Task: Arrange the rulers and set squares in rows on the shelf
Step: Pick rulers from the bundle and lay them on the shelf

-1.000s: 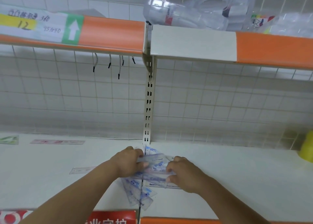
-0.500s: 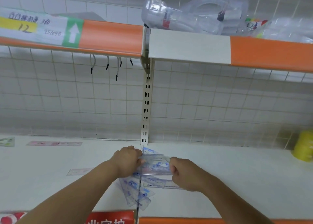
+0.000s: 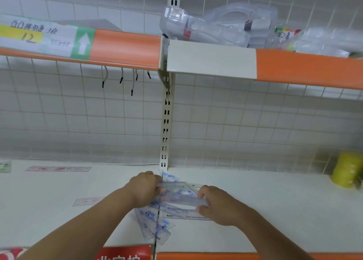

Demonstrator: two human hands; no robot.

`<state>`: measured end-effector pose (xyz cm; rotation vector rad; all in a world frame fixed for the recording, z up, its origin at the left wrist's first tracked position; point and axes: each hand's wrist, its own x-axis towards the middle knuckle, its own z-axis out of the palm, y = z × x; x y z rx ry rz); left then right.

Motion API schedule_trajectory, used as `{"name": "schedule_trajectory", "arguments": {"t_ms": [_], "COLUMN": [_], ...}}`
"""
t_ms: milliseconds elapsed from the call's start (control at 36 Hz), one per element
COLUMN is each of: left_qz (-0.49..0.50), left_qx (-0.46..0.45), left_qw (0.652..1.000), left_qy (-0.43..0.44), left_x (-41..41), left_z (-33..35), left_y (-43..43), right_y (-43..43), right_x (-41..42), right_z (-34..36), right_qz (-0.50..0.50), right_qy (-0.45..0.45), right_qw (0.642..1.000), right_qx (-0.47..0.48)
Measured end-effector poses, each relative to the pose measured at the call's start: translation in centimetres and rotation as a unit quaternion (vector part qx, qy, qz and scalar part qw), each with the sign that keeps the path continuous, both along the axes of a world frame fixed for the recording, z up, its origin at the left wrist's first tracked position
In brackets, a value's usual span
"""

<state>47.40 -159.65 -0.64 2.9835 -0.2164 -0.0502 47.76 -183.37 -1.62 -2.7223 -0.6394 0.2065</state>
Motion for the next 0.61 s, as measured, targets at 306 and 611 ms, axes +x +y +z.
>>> {"name": "schedule_trajectory", "arguments": {"t_ms": [306,611], "left_qz": [0.021,0.056], "left_qx": [0.021,0.015], "left_qw": [0.999,0.998], "left_qy": [-0.026,-0.036], "left_x": [-1.4,-3.9], "left_z": [-0.1,-0.3], "left_y": [-0.6,0.5], "right_y": [-0.1,1.1], "right_x": [-0.5,-1.3], "right_z": [0.3,0.3], "right_qz": [0.024,0.052], "right_qy": [-0.044,-0.056], "right_qw": [0.999,0.997], "right_qx": [-0.006,-0.029]}}
